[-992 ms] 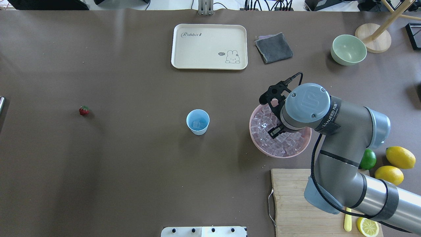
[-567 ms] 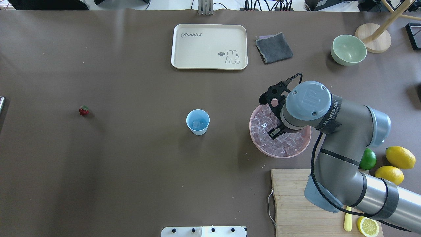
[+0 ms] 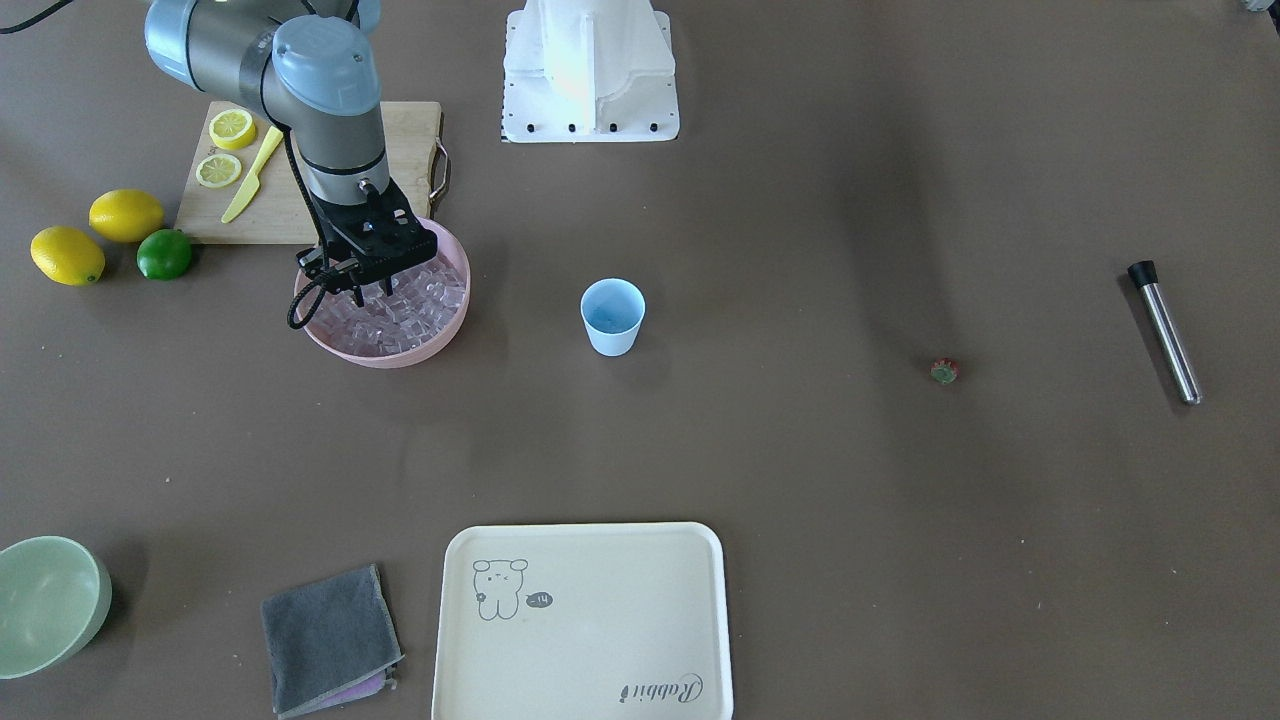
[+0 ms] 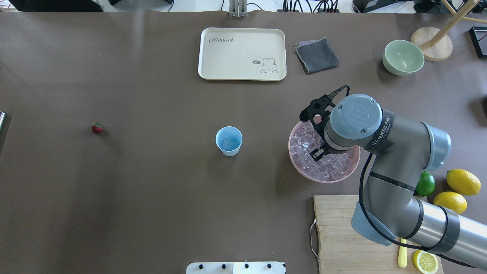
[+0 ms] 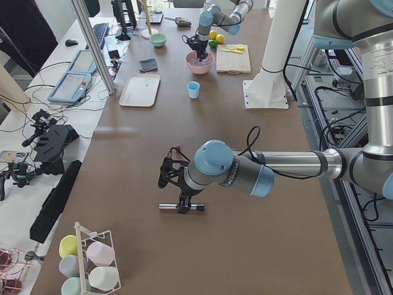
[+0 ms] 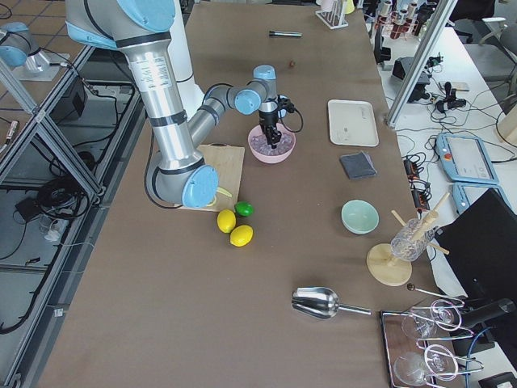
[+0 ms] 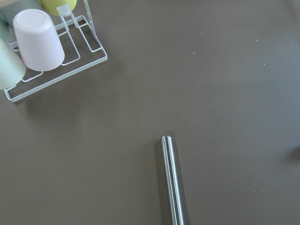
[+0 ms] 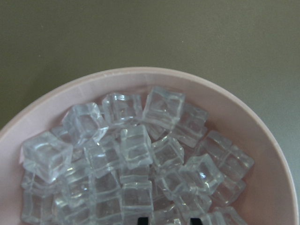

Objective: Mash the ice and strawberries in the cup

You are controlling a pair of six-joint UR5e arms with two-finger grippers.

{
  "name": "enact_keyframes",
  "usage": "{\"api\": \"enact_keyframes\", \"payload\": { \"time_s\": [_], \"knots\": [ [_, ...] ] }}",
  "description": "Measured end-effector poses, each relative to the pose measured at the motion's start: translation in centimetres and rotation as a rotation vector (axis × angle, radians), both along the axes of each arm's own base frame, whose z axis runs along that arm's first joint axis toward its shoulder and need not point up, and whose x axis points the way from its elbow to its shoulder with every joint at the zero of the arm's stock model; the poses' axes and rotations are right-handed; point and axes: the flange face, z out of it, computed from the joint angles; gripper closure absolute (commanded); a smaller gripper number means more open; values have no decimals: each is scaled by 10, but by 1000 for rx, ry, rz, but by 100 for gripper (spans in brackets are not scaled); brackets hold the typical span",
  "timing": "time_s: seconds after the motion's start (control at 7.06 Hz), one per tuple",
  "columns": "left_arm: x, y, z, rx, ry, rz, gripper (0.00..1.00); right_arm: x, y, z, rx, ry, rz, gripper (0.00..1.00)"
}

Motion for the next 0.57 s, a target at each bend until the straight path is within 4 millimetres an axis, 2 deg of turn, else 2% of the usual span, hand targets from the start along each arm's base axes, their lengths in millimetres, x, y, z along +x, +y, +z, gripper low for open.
{"api": "enact_keyframes", "payload": {
  "time_s": [0.28, 0.43, 0.57],
  "knots": [
    [-1, 1, -1, 5, -1, -3, 1, 0, 0, 3, -10, 0, -4, 81],
    [-1, 1, -1, 6, -1, -3, 1, 0, 0, 3, -14, 0, -6, 97],
    [-1, 1, -1, 6, -1, -3, 1, 0, 0, 3, -15, -1, -7, 100]
  ]
}}
